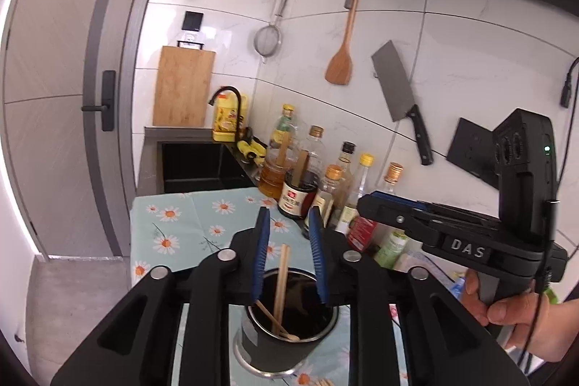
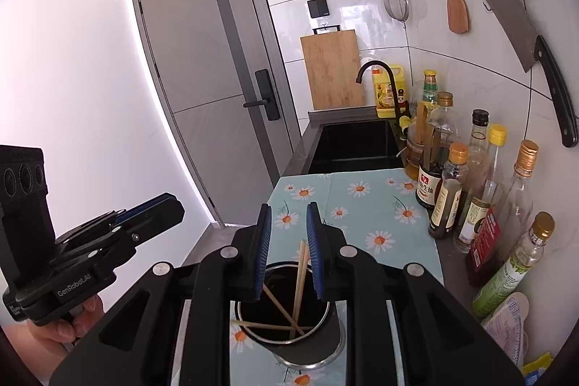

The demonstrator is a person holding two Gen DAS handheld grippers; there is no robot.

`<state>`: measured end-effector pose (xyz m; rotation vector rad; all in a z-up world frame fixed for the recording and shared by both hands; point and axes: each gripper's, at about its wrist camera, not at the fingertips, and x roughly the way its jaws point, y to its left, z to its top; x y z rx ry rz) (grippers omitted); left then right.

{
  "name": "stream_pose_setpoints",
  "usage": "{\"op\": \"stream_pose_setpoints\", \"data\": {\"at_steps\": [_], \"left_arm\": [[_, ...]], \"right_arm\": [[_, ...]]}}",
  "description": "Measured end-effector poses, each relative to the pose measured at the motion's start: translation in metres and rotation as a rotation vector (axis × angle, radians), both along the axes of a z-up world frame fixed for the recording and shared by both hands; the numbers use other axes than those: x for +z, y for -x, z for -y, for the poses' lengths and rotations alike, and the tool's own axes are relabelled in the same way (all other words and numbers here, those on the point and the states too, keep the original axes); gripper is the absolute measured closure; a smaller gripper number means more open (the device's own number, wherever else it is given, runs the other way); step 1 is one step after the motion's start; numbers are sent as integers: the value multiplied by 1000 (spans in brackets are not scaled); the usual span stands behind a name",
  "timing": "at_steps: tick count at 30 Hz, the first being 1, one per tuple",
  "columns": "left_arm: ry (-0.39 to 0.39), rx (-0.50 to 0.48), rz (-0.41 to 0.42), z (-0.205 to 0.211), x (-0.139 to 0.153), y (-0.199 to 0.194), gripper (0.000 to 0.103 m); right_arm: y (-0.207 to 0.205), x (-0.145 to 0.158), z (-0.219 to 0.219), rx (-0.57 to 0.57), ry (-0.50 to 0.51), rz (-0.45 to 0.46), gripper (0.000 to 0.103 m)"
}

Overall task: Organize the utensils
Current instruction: 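Open both tools to release the chopsticks into the black holder, then move both open tools back to the remaining chopstick pile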

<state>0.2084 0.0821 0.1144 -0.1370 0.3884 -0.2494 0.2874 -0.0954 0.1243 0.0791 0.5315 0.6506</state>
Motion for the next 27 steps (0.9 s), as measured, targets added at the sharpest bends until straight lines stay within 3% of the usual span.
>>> {"op": "stream_pose_setpoints", "data": {"at_steps": [2, 5, 8, 11, 18, 23, 27], "left_arm": [[-7, -11, -5, 1, 7, 6, 80], [-29, -34, -12, 3, 20, 18, 79], [-18, -56, -50, 1, 24, 27, 68], [-24, -51, -86, 0, 22, 36, 67], [-6, -90, -251, -1, -4, 51, 67], [14, -121, -351, -1, -31, 56, 67], [36, -124, -430, -2, -56, 56, 67]], "right_arm": [[7, 6, 2, 9, 17, 0, 65], [17, 13, 4, 11, 47, -7, 65], [27, 15, 5, -12, 99, -31, 63], [35, 11, 10, 0, 110, -82, 61], [51, -17, 17, 34, 163, -221, 61], [57, -54, 13, 71, 208, -369, 61], [63, -80, 8, 85, 250, -425, 61]]}}
